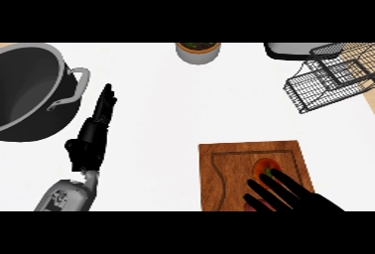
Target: Pick the bell pepper from the cutting board and place it in the tiered basket
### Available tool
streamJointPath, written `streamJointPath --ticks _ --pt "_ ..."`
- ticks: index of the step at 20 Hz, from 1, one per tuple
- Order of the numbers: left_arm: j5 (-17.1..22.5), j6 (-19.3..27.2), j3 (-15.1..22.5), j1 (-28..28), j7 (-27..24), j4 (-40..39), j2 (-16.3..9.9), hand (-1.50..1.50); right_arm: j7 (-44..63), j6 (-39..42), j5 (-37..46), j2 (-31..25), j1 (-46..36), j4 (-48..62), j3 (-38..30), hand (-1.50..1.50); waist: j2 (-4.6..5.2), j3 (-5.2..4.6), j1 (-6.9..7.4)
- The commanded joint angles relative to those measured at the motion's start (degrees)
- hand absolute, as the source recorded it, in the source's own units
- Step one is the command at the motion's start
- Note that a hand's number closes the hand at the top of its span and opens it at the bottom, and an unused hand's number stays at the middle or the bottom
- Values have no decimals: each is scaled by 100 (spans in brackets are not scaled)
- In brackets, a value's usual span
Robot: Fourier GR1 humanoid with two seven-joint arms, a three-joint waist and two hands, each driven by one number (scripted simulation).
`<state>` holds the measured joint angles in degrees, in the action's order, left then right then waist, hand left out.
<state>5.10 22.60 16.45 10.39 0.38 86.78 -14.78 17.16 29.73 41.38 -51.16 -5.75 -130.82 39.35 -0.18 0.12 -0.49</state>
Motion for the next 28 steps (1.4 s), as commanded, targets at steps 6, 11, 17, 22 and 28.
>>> streamJointPath --ticks 6,11,17,22,28 --pt "-421 -51 -59 -13 487 463 145 0 -408 -602 1543 322 927 200 463 -150 5 -10 25" --pt "-567 -64 -131 -40 468 381 406 0 -452 -446 1945 903 884 678 544 -150 10 -11 38" --pt "-476 -498 -502 -145 259 292 352 0 -658 -112 2149 1147 985 771 352 -150 12 -12 35" --pt "-658 -534 -563 15 655 506 451 0 -1158 -274 2189 1383 837 1319 -16 -150 14 -11 45" --pt "-819 -577 -577 -114 97 14 765 0 -1173 -292 2666 2019 854 1805 333 -150 17 -12 41"
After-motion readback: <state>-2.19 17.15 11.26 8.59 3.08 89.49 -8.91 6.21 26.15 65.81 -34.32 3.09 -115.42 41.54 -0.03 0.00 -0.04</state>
